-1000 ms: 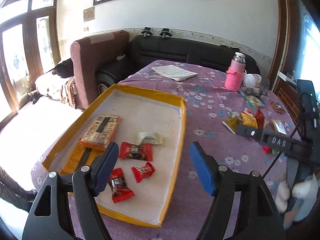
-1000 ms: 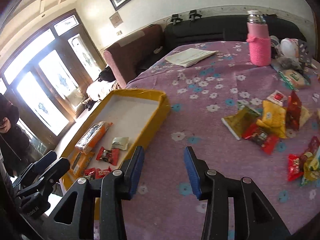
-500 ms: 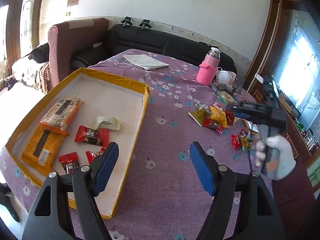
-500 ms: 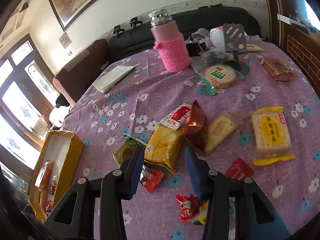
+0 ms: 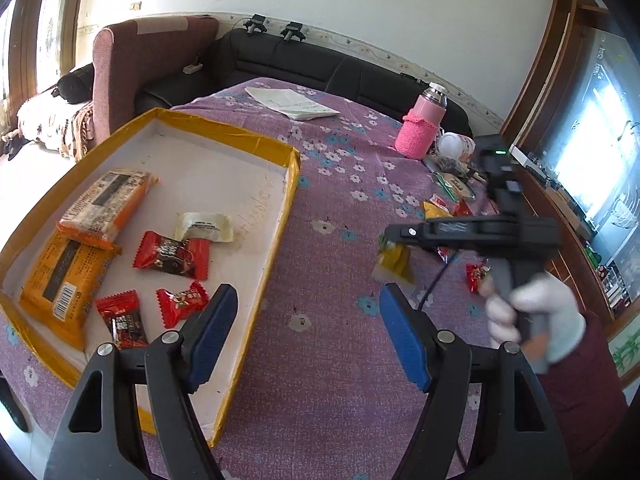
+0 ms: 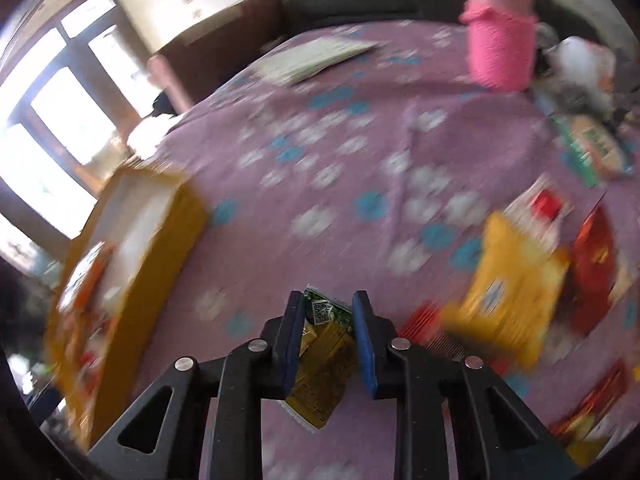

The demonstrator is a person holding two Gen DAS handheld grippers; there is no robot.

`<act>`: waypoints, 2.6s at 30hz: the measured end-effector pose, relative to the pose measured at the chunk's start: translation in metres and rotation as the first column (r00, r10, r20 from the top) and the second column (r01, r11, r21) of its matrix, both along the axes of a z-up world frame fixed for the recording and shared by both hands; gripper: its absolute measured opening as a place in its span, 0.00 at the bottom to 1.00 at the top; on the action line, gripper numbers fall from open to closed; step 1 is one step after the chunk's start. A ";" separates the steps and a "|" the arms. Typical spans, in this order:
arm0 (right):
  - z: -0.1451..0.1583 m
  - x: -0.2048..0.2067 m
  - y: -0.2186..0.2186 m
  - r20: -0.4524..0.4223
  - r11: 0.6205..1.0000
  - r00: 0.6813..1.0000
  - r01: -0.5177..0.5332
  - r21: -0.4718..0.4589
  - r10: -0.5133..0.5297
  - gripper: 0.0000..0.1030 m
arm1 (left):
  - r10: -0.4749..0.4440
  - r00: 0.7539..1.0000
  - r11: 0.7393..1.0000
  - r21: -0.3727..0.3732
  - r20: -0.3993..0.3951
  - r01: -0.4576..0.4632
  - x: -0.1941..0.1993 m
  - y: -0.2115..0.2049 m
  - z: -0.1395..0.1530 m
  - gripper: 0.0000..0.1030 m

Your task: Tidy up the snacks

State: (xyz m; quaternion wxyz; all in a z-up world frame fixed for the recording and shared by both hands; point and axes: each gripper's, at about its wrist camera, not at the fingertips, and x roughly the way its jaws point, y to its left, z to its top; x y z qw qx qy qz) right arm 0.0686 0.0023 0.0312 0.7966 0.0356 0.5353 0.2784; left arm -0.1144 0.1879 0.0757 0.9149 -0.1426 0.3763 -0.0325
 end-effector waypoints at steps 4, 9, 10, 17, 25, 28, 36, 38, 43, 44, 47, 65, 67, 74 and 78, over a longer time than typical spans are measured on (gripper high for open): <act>0.033 -0.032 -0.040 0.072 0.992 0.997 0.030 0.123 -0.039 0.32 | -0.026 1.000 1.000 -0.003 -0.008 0.026 0.000 -0.007 -0.004 0.71; 0.024 -0.018 -0.067 0.163 0.985 0.974 0.166 -0.039 -0.158 0.54 | -0.060 0.998 0.998 -0.015 -0.022 0.060 -0.003 -0.015 -0.004 0.71; 0.016 -0.014 -0.067 0.150 0.984 0.975 0.170 -0.052 -0.161 0.54 | -0.060 0.998 0.998 -0.012 -0.022 0.060 -0.003 -0.016 -0.004 0.71; -0.015 -0.001 -0.052 0.201 0.972 0.964 0.201 -0.119 -0.175 0.52 | -0.068 0.997 0.998 0.012 -0.035 0.068 -0.004 -0.025 -0.005 0.71; -0.015 -0.017 -0.057 0.182 0.965 0.962 0.229 -0.131 -0.203 0.30 | -0.096 0.994 0.995 0.002 -0.059 0.096 0.001 -0.036 -0.012 0.71; -0.013 -0.029 -0.067 0.065 0.984 0.983 0.175 -0.023 -0.173 0.31 | -0.103 0.993 0.994 0.013 -0.064 0.104 0.003 -0.041 -0.013 0.71; -0.007 -0.060 -0.095 0.092 0.980 0.979 0.174 0.096 -0.183 0.49 | -0.119 0.990 0.993 0.003 -0.081 0.119 0.009 -0.043 -0.014 0.71; -0.003 -0.066 -0.095 0.114 0.982 0.979 0.157 0.109 -0.170 0.49 | -0.117 0.989 0.993 -0.009 -0.085 0.117 0.012 -0.041 -0.014 0.71; -0.004 -0.067 -0.078 0.174 0.985 0.978 0.092 0.148 -0.118 0.54 | -0.109 0.988 0.988 -0.120 -0.107 0.096 0.029 -0.030 -0.015 0.71; -0.008 -0.064 -0.077 0.165 0.984 0.979 0.093 0.150 -0.118 0.54 | -0.099 0.989 0.987 -0.138 -0.111 0.083 0.032 -0.027 -0.015 0.71; -0.019 -0.058 -0.070 0.096 0.993 0.992 0.067 0.100 -0.076 0.56 | -0.075 0.989 0.985 -0.165 -0.124 0.054 0.041 -0.021 -0.015 0.71; -0.015 -0.087 -0.034 0.294 0.981 0.949 -0.061 -0.185 0.114 0.46 | -0.208 0.952 0.977 -0.089 -0.223 0.193 0.112 -0.080 -0.048 0.71; -0.013 -0.087 -0.038 0.277 0.975 0.953 -0.066 -0.212 0.125 0.45 | -0.215 0.948 0.976 -0.072 -0.233 0.204 0.116 -0.082 -0.052 0.71; -0.013 -0.099 -0.042 0.259 0.938 0.940 -0.131 -0.322 0.221 0.45 | -0.229 0.947 0.964 0.080 -0.226 0.252 0.116 -0.101 -0.059 0.57; -0.021 -0.101 -0.047 0.250 0.934 0.940 -0.145 -0.325 0.233 0.72 | -0.238 0.953 0.923 0.263 -0.186 0.281 0.106 -0.124 -0.065 0.48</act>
